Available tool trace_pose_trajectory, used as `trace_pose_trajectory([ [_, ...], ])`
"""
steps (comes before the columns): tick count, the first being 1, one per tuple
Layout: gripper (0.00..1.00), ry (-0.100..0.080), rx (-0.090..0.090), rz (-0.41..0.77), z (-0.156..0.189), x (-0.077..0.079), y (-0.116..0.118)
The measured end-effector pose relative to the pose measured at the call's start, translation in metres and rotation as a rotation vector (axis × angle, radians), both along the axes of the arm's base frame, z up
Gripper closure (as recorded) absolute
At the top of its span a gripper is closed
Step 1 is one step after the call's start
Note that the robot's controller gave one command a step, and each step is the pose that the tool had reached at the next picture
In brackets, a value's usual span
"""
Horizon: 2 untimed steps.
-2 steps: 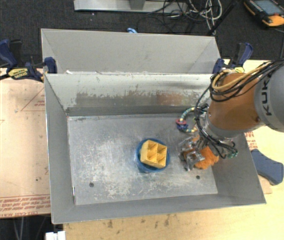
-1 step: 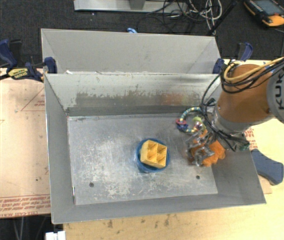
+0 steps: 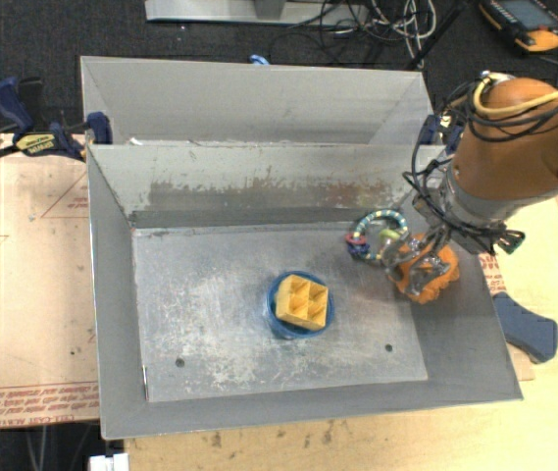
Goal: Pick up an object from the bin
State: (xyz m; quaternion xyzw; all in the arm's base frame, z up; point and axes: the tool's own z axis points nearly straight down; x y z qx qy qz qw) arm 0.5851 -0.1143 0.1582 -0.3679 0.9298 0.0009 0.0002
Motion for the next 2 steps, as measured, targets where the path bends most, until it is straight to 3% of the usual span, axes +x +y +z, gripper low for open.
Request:
trace_pose_trajectory([
  [1, 1.00, -0.003, 0.001, 0.283, 0.0701, -0.0120, 0.0068],
  [2, 0.00, -0.003, 0.001, 0.283, 0.0700, -0.0120, 0.0068],
])
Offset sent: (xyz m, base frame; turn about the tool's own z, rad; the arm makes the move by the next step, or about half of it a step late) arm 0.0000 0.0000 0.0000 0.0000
